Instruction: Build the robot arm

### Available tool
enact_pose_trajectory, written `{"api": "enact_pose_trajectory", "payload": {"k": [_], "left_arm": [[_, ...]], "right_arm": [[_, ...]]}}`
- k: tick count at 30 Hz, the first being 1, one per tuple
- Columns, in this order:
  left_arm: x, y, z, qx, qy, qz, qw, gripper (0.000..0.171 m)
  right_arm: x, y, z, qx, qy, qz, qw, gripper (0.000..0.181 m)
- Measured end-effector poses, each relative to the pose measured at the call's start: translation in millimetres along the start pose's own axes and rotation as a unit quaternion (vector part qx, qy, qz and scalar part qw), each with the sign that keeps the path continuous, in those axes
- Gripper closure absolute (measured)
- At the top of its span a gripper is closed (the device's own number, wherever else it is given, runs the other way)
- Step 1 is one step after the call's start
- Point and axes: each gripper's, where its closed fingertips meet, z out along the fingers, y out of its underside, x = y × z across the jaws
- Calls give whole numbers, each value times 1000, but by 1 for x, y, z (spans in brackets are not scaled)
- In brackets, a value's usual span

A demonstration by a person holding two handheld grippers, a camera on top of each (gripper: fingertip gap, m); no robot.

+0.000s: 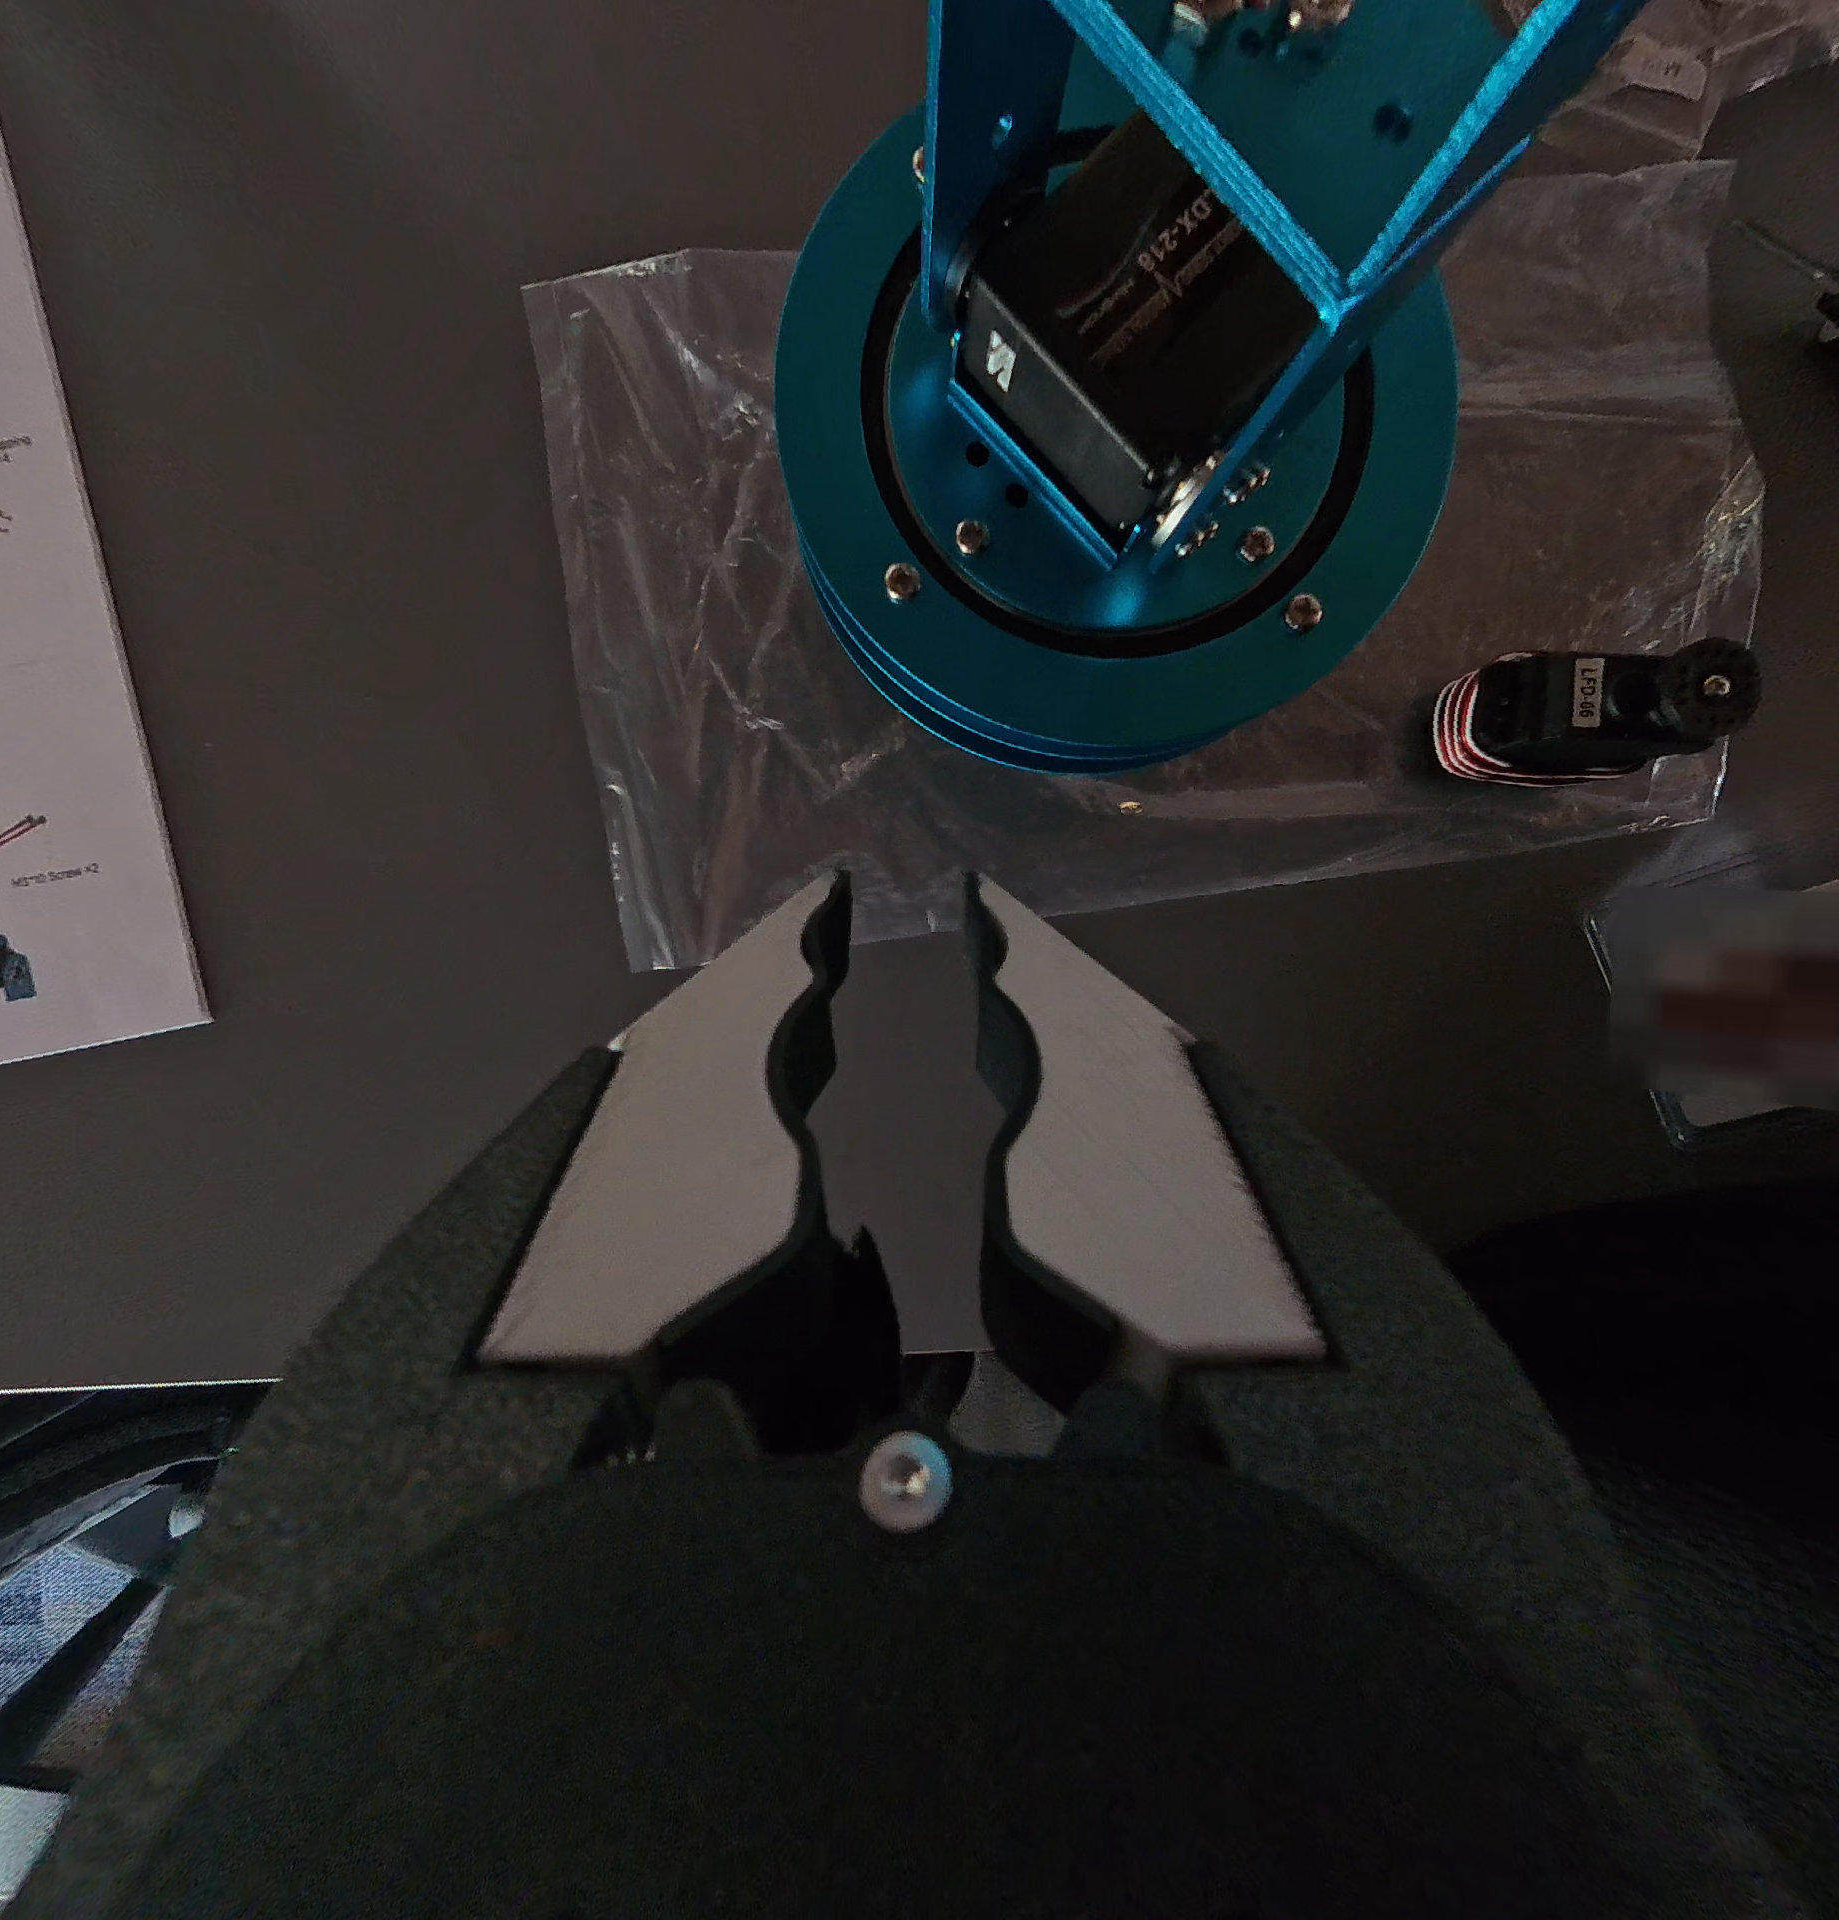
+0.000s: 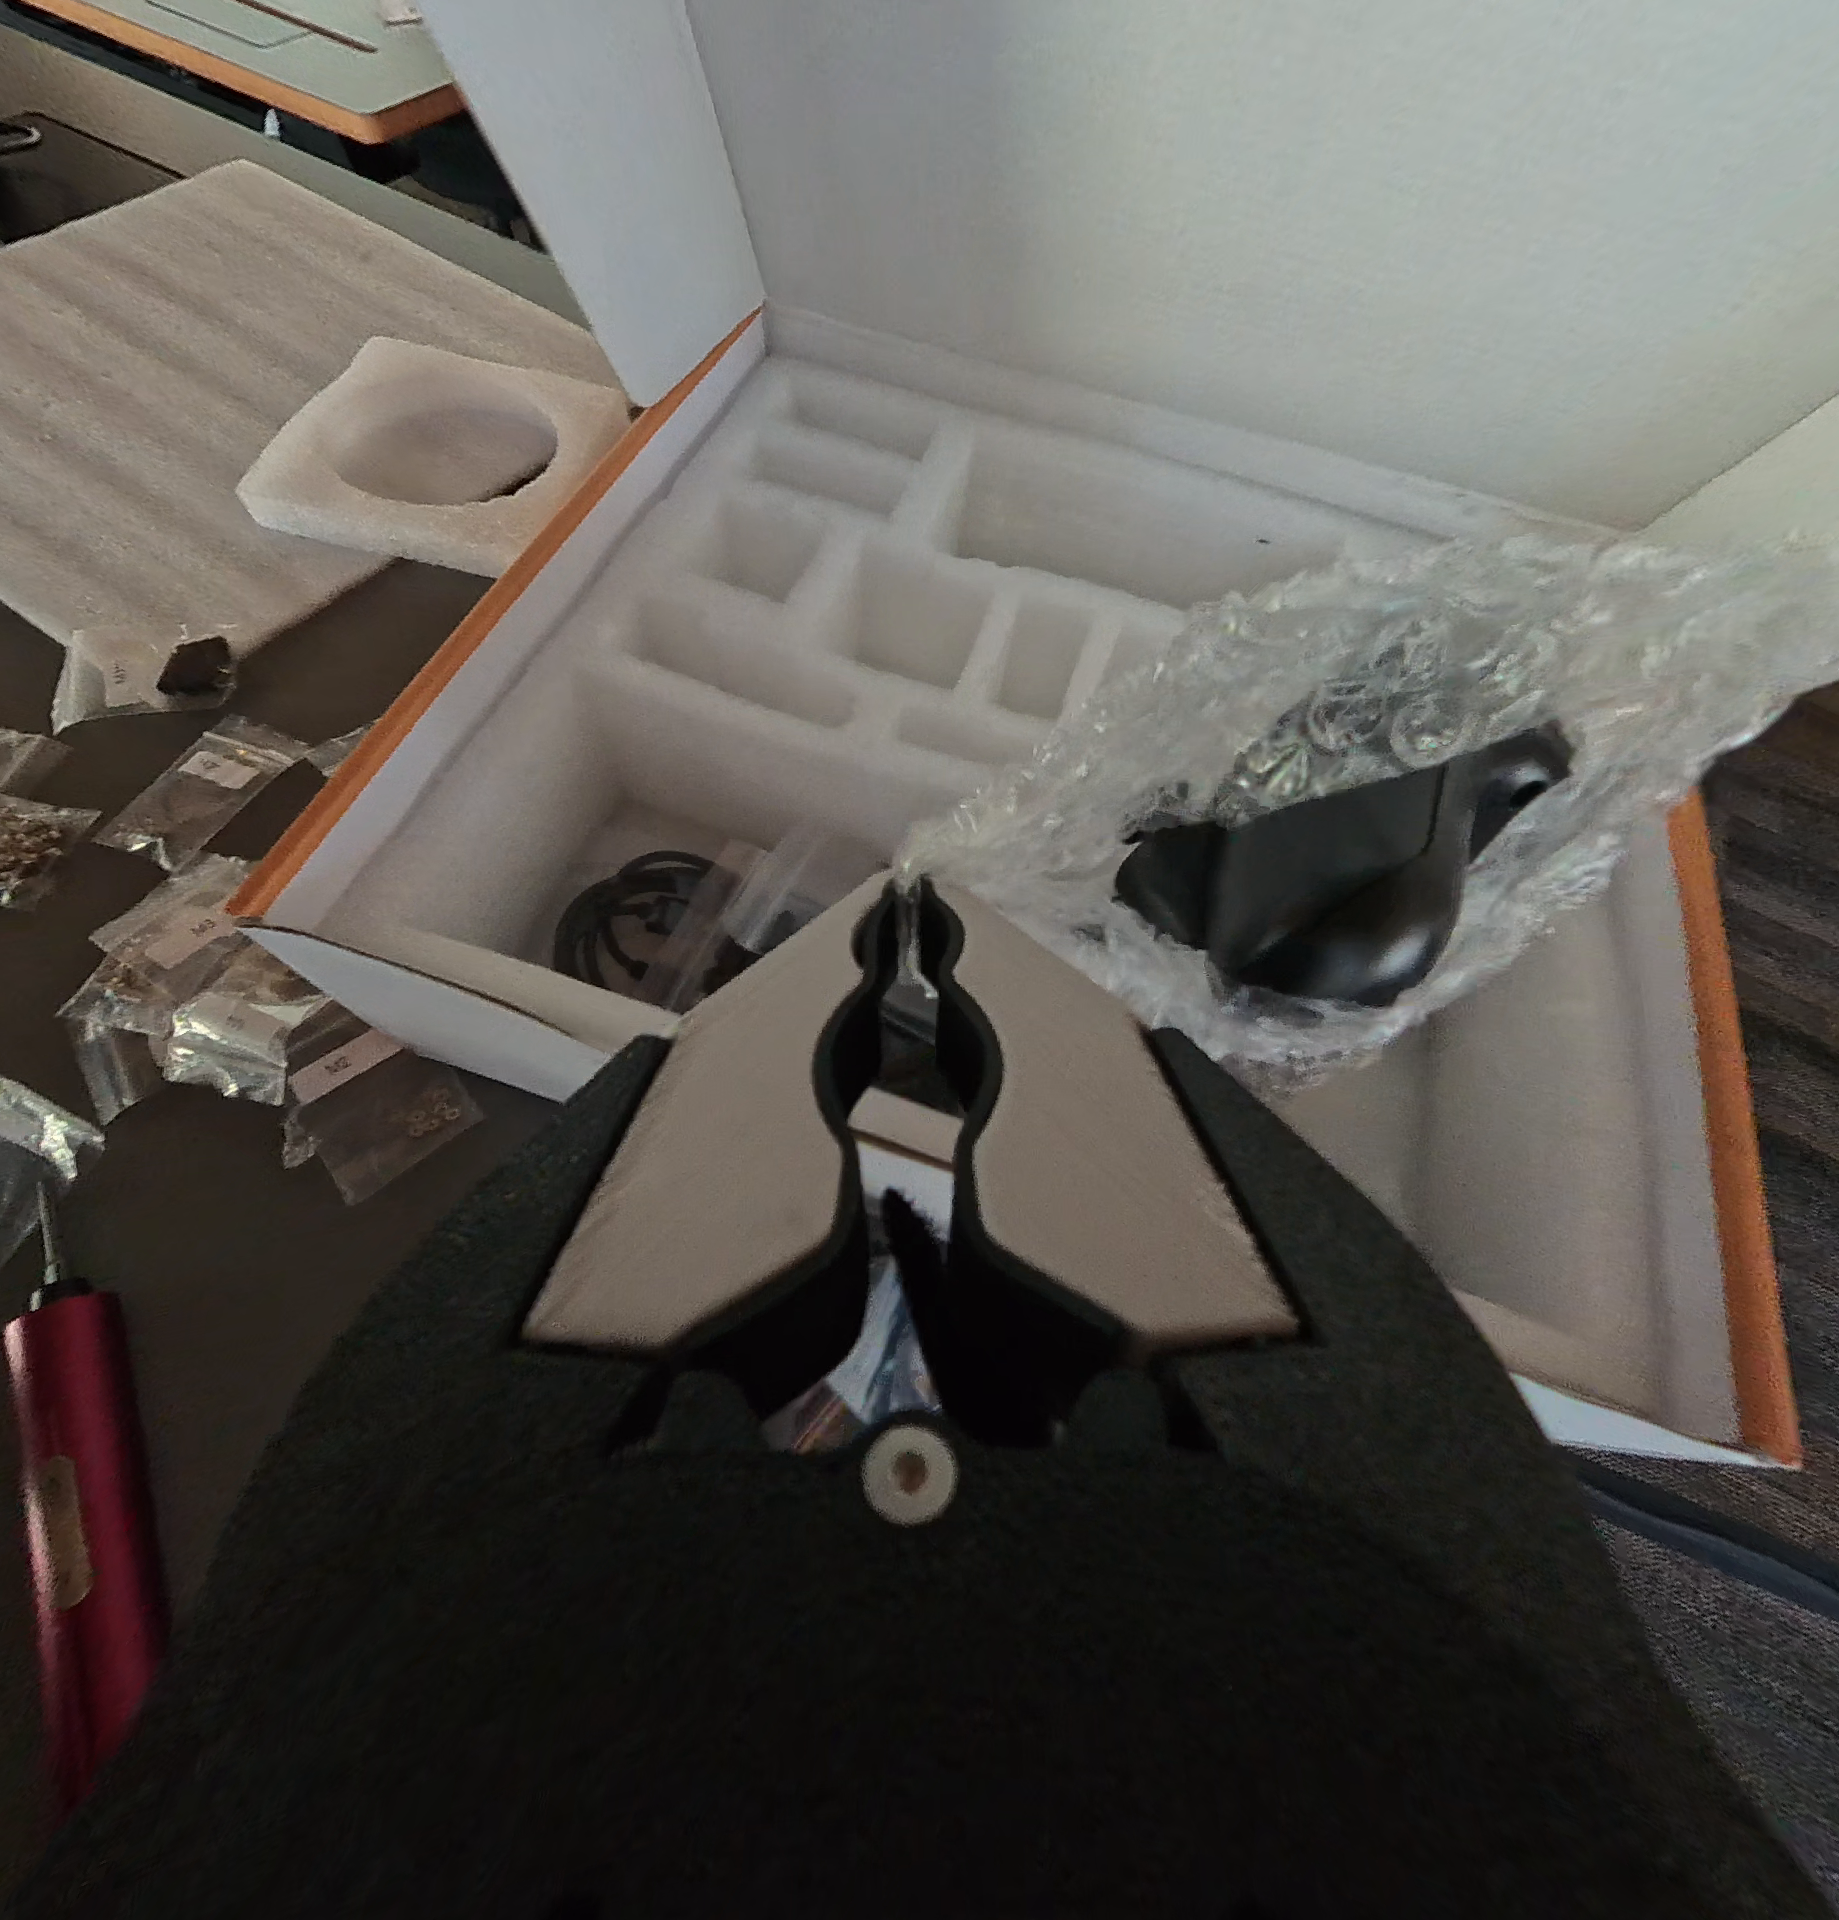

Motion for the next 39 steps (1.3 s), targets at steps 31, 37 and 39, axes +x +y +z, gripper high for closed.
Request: {"api": "enact_pose_trajectory", "payload": {"k": [31,37,39], "left_arm": [[12,4,4,-4,13,5,1000,151],[10,5,2,4,15,-2,1000,151],[10,7,2,6,17,-6,1000,151]], "right_arm": [[65,2,-29,21,59,57,996,180],[116,22,-39,-16,109,76,991,179],[114,23,-40,-16,102,84,991,179]]}}
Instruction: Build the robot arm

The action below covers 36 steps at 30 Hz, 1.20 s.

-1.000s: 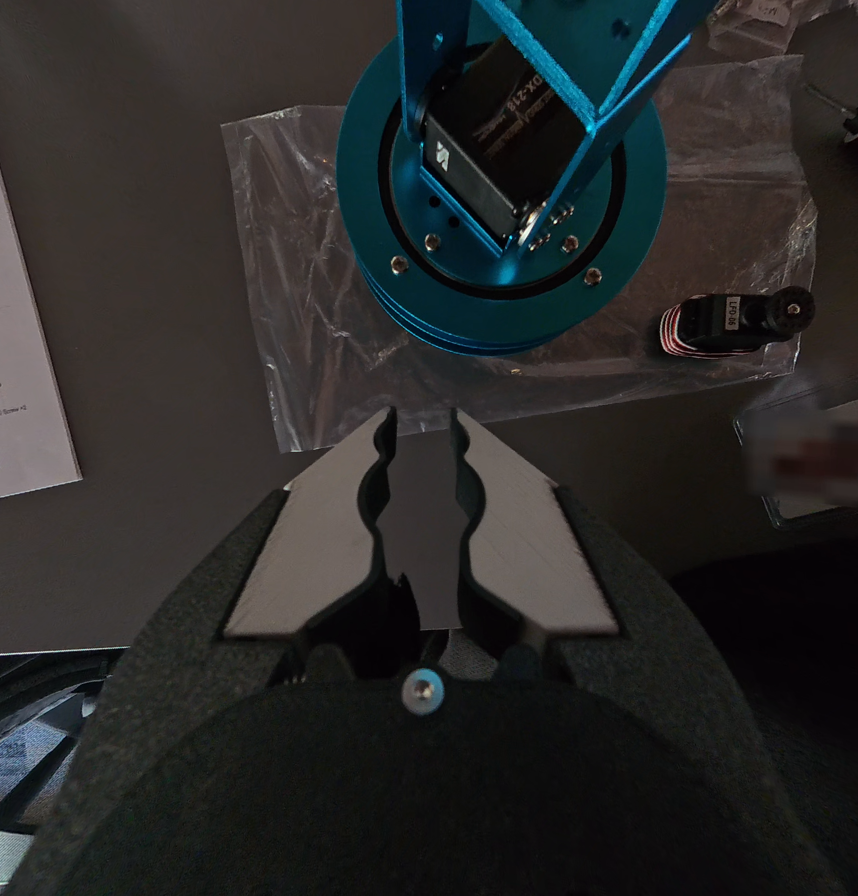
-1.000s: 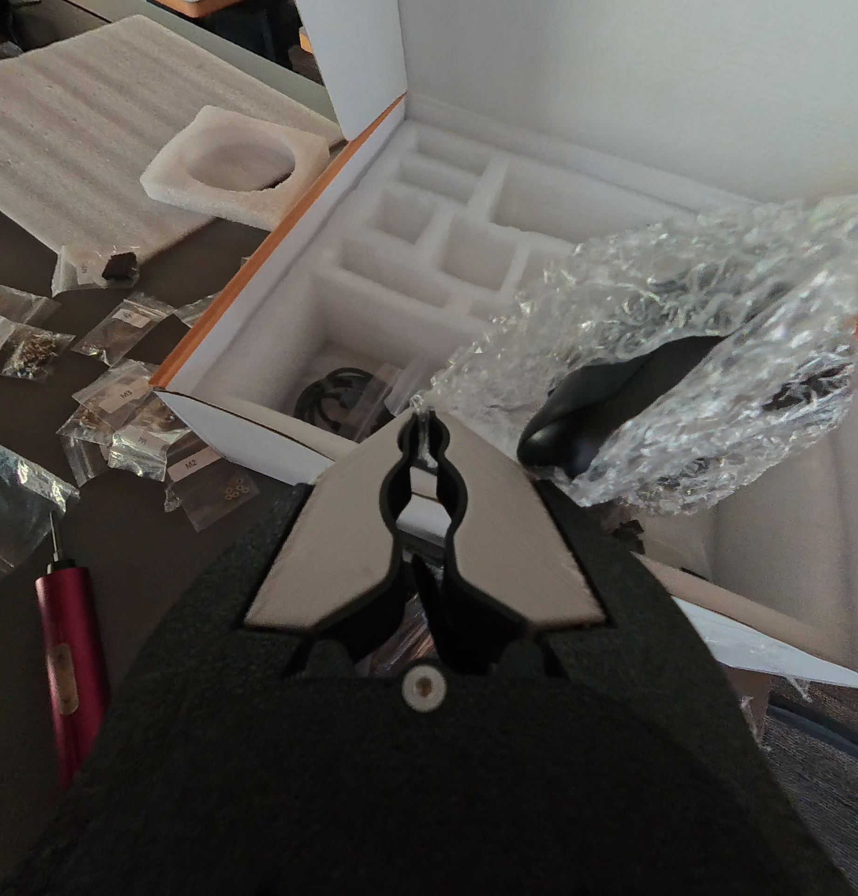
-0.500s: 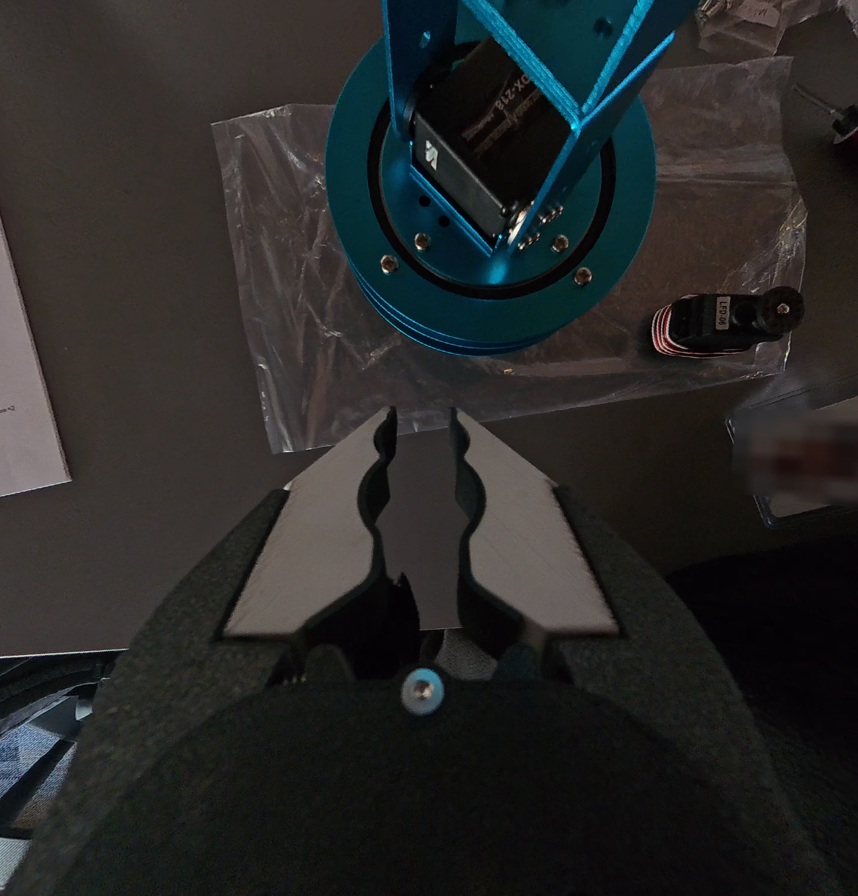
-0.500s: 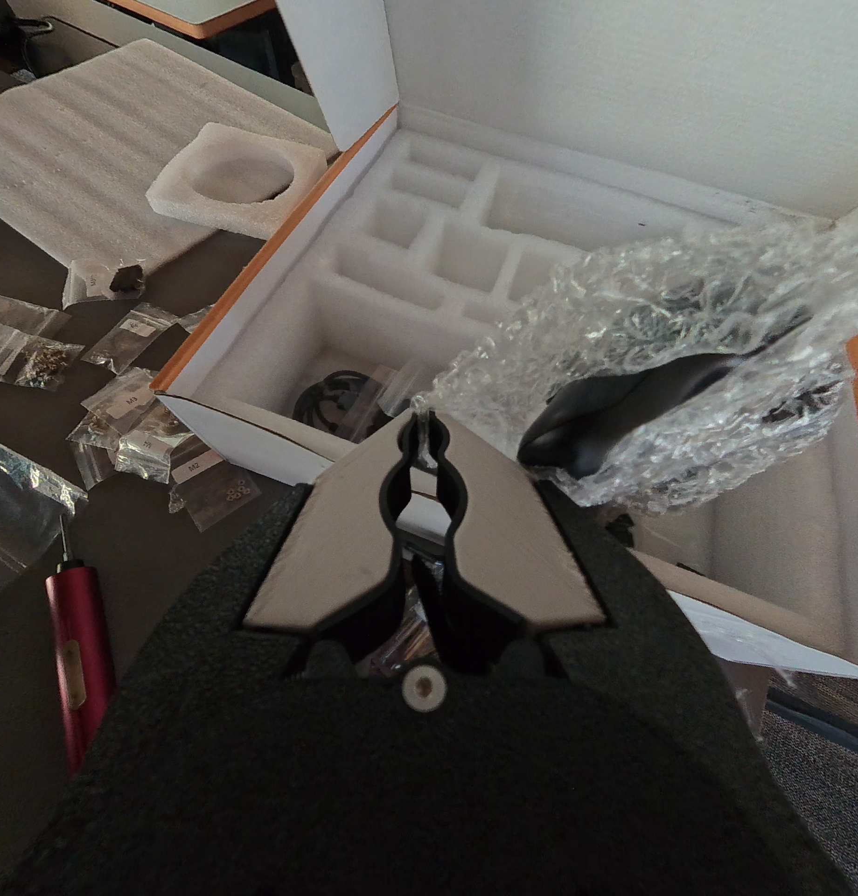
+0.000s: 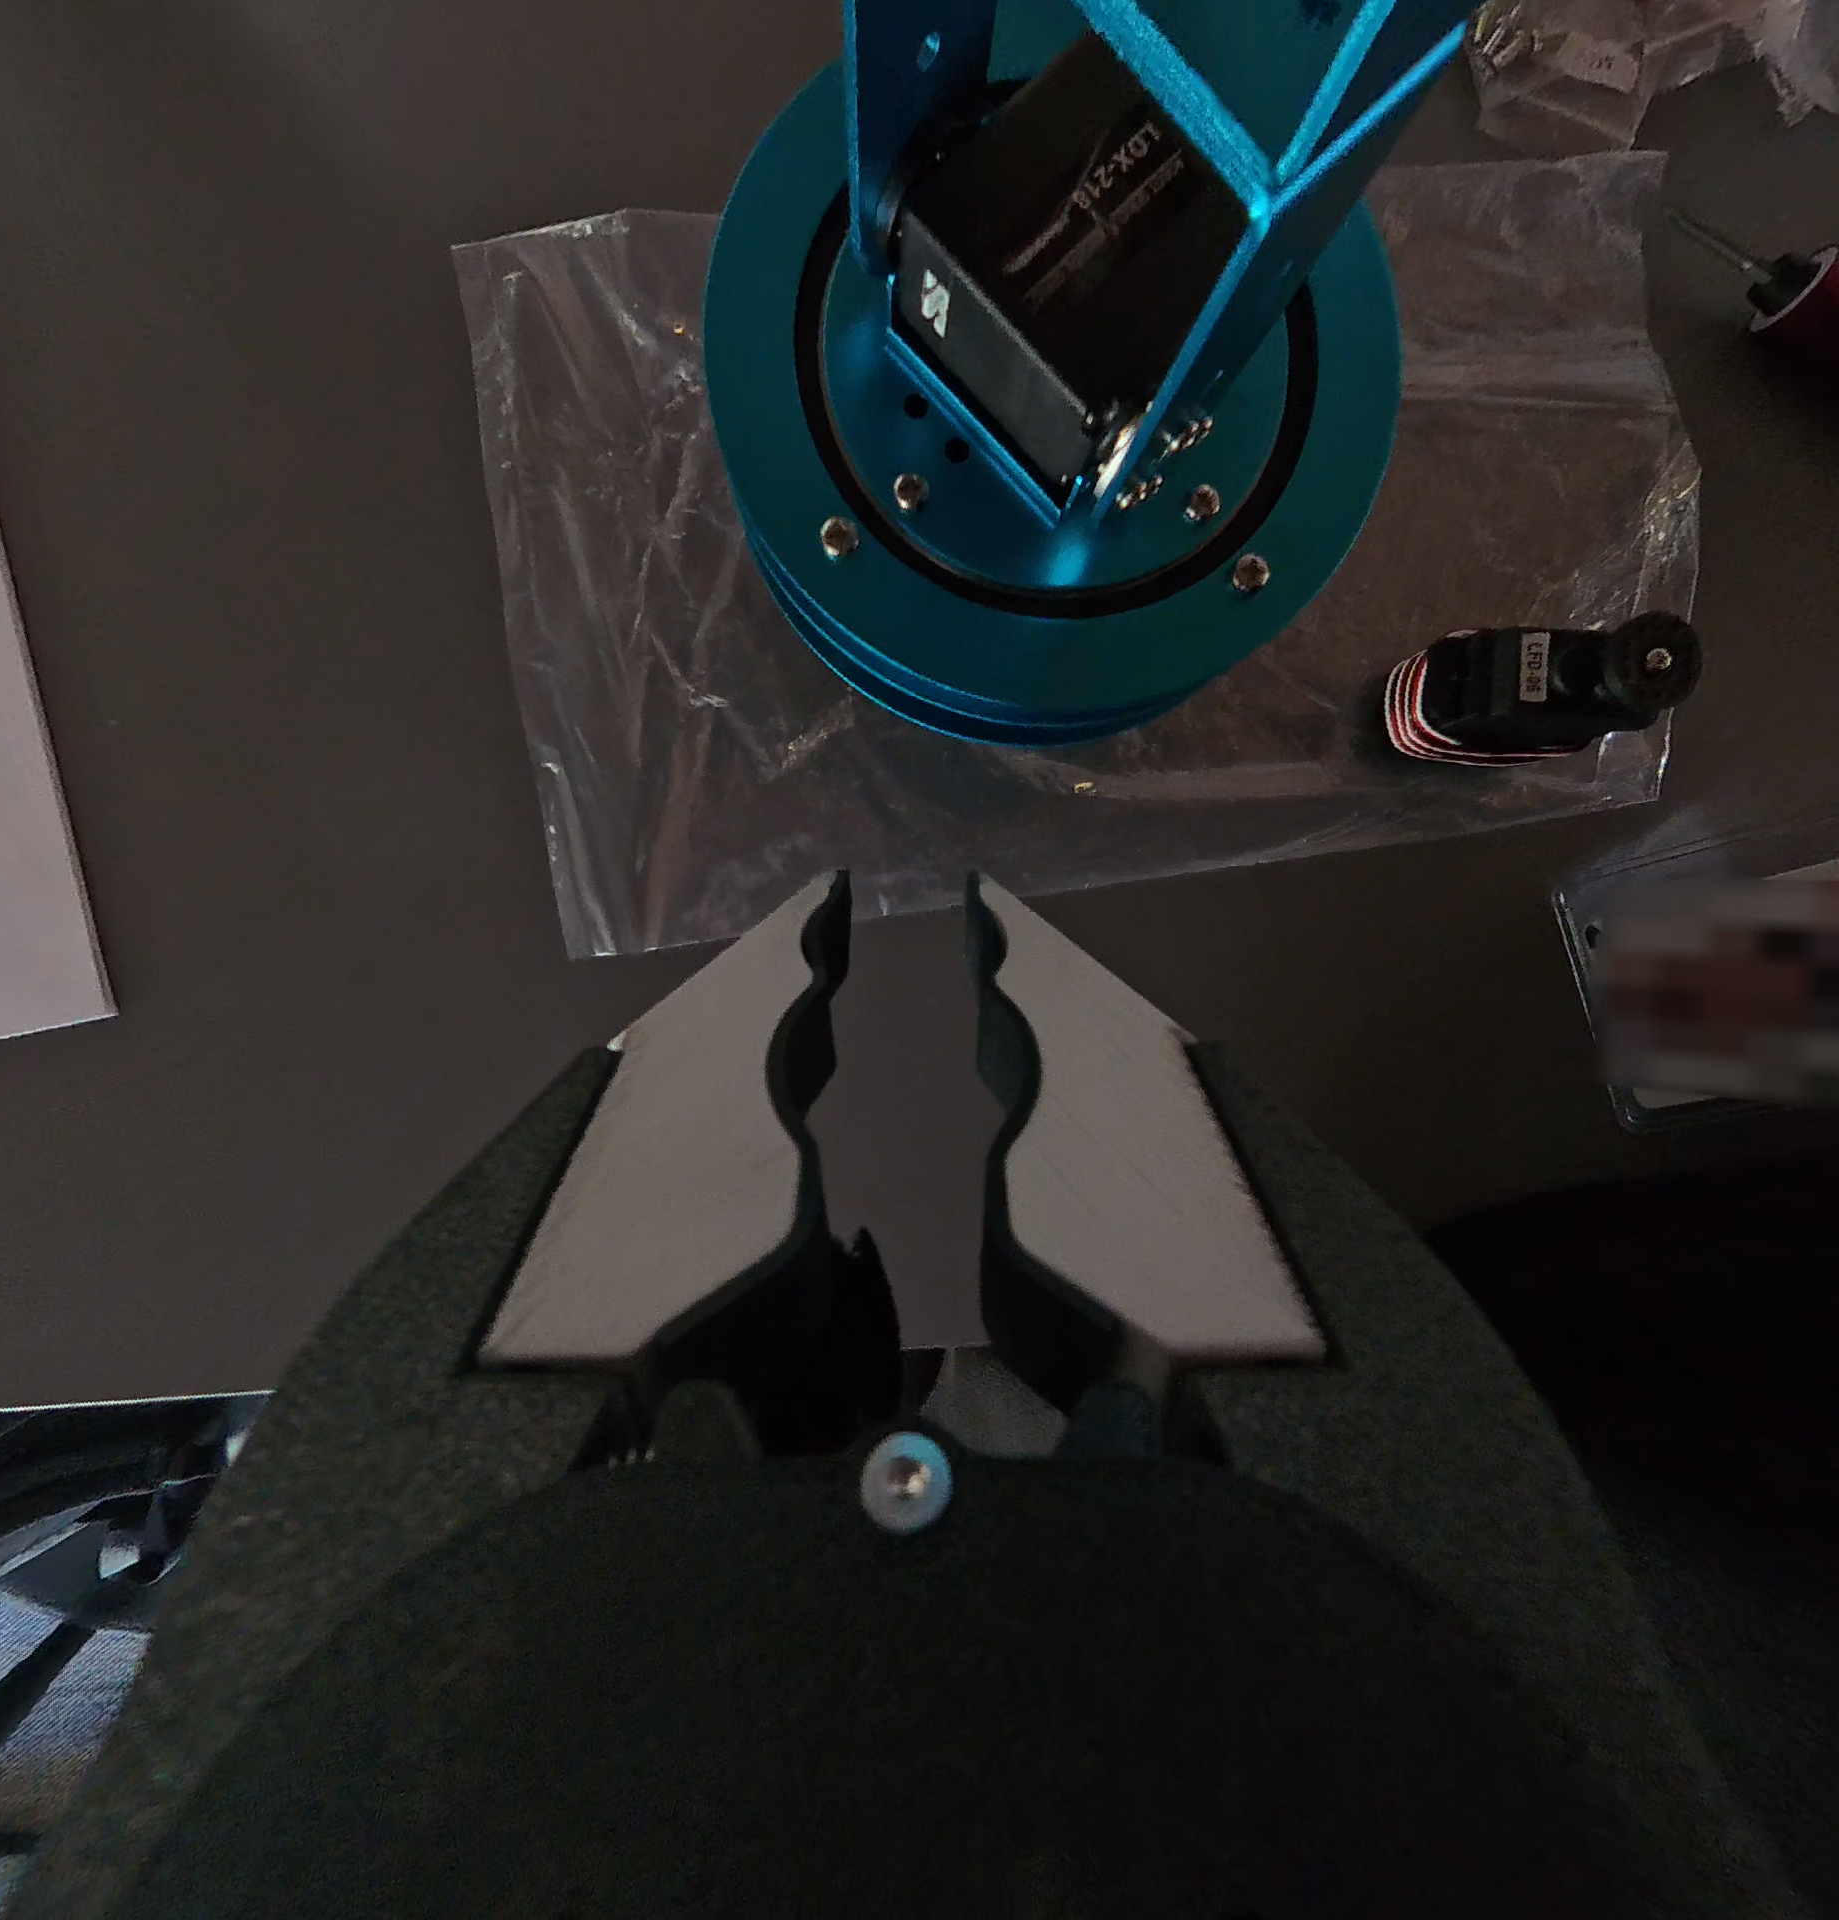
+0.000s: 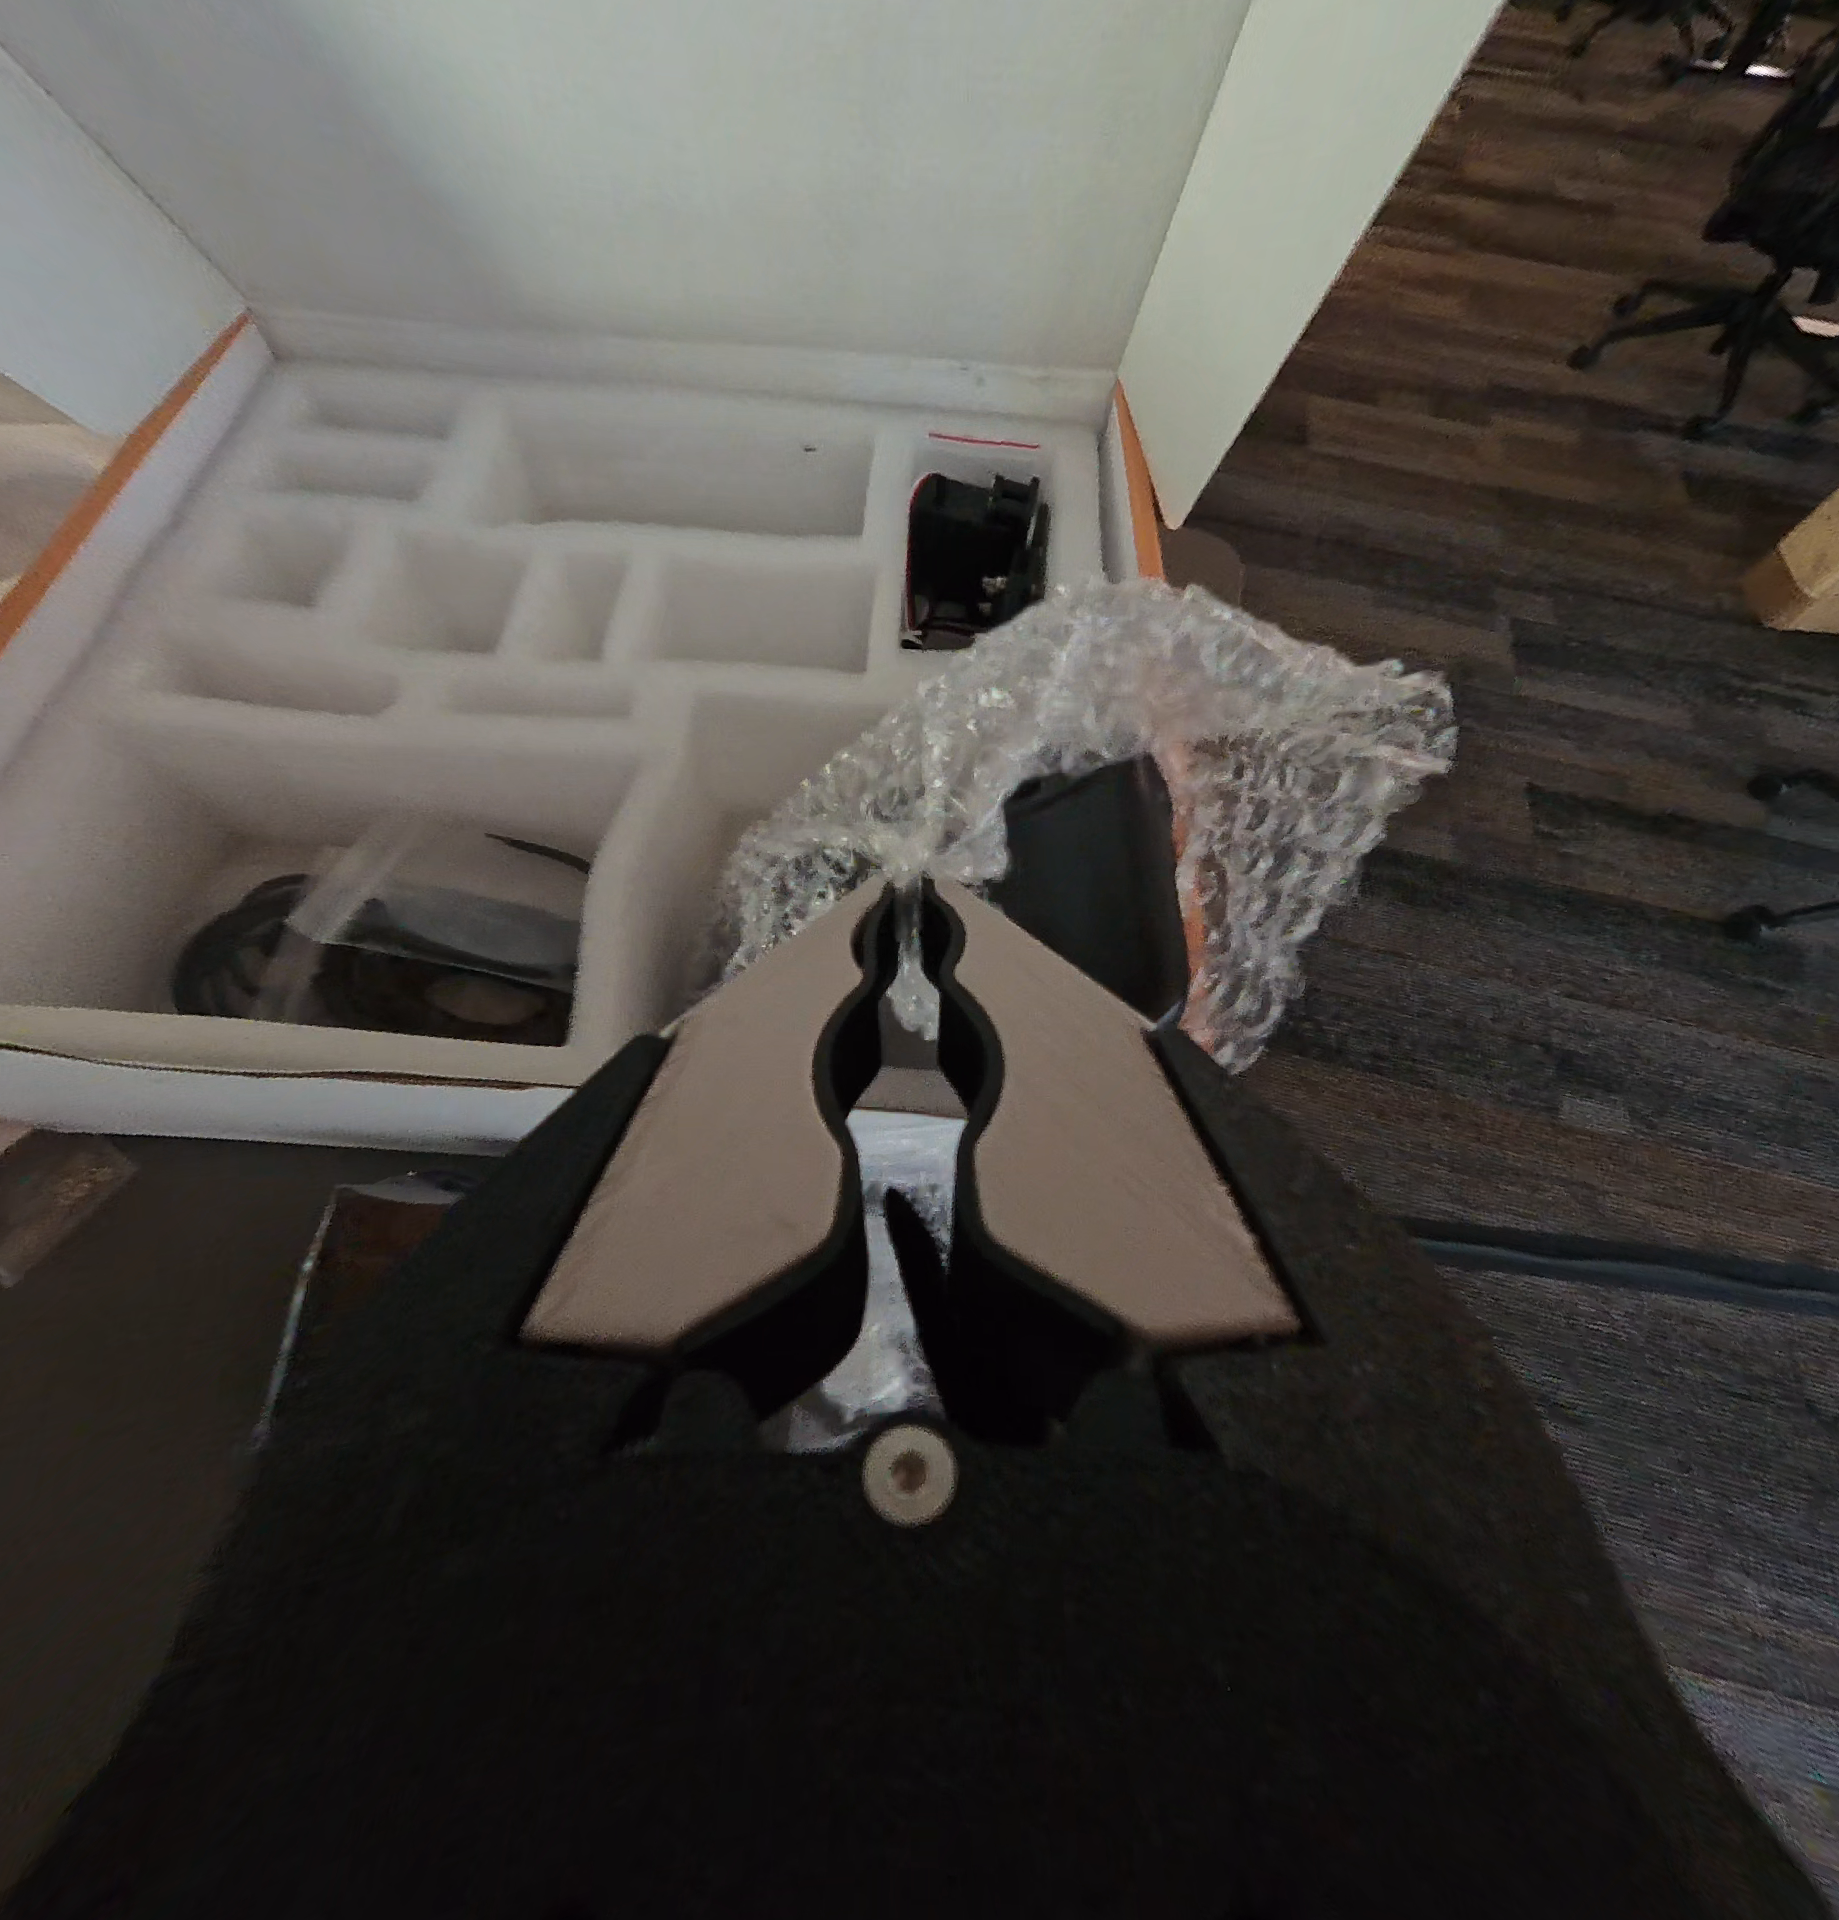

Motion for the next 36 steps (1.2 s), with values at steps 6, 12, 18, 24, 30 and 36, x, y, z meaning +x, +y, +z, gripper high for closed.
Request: {"api": "enact_pose_trajectory", "payload": {"k": [6,12,18,24,30,36], "left_arm": [[-1,-2,1,15,18,1,1000,151],[-16,-2,-11,51,27,1,998,151],[-58,1,-24,91,25,-21,995,151],[-133,4,-41,135,2,-46,990,151],[-234,33,-40,142,-13,-60,988,151],[-317,44,-52,188,73,-71,977,150]], "right_arm": [[-6,1,-29,1,26,-15,1000,167],[-26,9,-75,13,7,11,1000,162],[-135,27,-93,5,-126,29,992,159],[-266,50,-102,-43,-209,5,977,157],[-360,52,-120,-53,-222,4,974,158],[-415,55,-149,-38,-144,56,987,159]]}}
